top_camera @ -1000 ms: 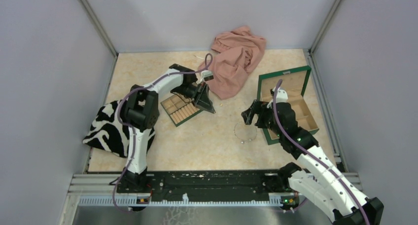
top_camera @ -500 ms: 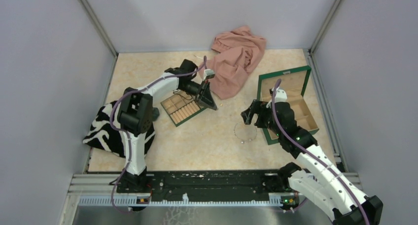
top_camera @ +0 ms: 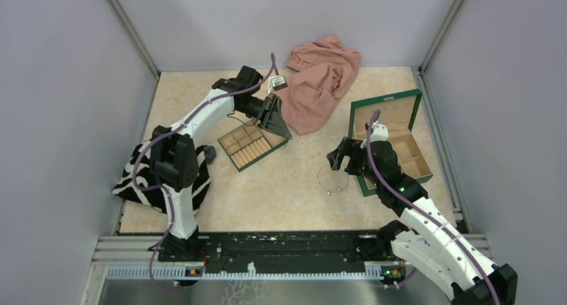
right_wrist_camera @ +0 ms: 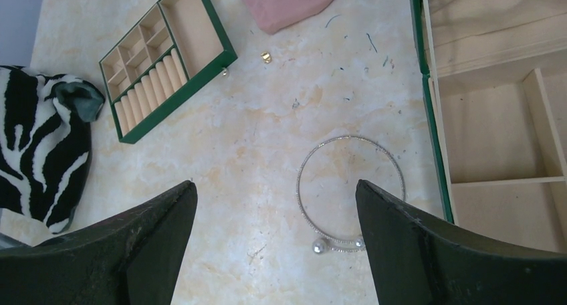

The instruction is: Organize the mixed jewelry

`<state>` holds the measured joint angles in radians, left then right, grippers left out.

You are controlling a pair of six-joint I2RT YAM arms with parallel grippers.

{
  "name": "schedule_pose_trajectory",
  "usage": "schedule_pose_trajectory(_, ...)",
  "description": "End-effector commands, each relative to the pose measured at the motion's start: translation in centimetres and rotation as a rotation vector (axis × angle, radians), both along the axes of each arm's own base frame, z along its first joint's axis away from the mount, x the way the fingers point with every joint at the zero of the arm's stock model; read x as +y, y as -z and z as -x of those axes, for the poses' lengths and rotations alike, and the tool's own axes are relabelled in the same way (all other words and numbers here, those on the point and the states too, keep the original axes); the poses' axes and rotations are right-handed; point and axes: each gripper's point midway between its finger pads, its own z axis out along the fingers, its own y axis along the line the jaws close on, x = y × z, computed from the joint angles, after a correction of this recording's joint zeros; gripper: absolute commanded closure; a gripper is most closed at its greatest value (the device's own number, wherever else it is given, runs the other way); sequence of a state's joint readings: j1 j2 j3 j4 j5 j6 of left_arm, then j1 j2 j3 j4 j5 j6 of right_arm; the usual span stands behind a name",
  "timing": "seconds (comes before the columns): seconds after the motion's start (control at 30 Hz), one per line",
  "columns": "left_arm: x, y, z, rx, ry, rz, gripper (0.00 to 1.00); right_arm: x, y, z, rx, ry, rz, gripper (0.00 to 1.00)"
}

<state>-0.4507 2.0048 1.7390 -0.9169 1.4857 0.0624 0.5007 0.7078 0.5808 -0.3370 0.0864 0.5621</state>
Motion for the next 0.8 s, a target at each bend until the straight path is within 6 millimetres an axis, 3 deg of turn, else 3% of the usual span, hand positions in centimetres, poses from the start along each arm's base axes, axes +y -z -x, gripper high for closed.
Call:
schedule_pose_trajectory(0.0,1.3,-5.4,2.7,-0.105,0.061,0.229,1.0,-0.2,-1.7,-1.0,-0.072,0.031,-0.026,0.13)
schedule_pose_trajectory(0.17,1.7,-6.0,3.6,-0.111,0.057,0.268,1.0,-0.5,-3.4,-0.8,-0.145,0.03,-0.05,0.14)
schedule_pose_trajectory(0.27,1.7,-4.4,3.1,-0.095,0.032,0.149,1.0,-1.0,-4.5,-0.6,-0.204,0.038,-0.055,0.14)
schedule_pose_trajectory(0.37,1.3,-0.8,0.0,-0.053,-0.099,-0.139,1.0,-1.7,-4.9,-0.4,-0.21,0.064,-0.04,0.14)
schedule_pose_trajectory(0.4,1.5,1.9,-2.0,-0.075,-0.23,-0.308,1.0,-1.9,-5.0,-0.4,-0.212,0.068,-0.035,0.14)
schedule_pose_trajectory(0.47,2.3,3.7,-4.5,-0.118,-0.396,-0.454,1.0,-2.0,-5.3,-0.2,-0.226,0.068,-0.037,0.14)
schedule_pose_trajectory(0.57,5.1,6.6,-7.2,-0.138,-0.618,-0.704,1.0,-2.3,-5.7,0.0,-0.248,0.077,-0.042,0.14)
schedule_pose_trajectory(0.67,11.6,9.5,-10.5,-0.198,-1.005,-1.037,1.0,-2.5,-5.7,0.1,-0.248,0.081,-0.038,0.14)
schedule_pose_trajectory(0.77,16.3,9.6,-11.4,-0.293,-1.226,-1.162,1.0,-2.4,-5.4,0.2,-0.239,0.07,-0.031,0.14)
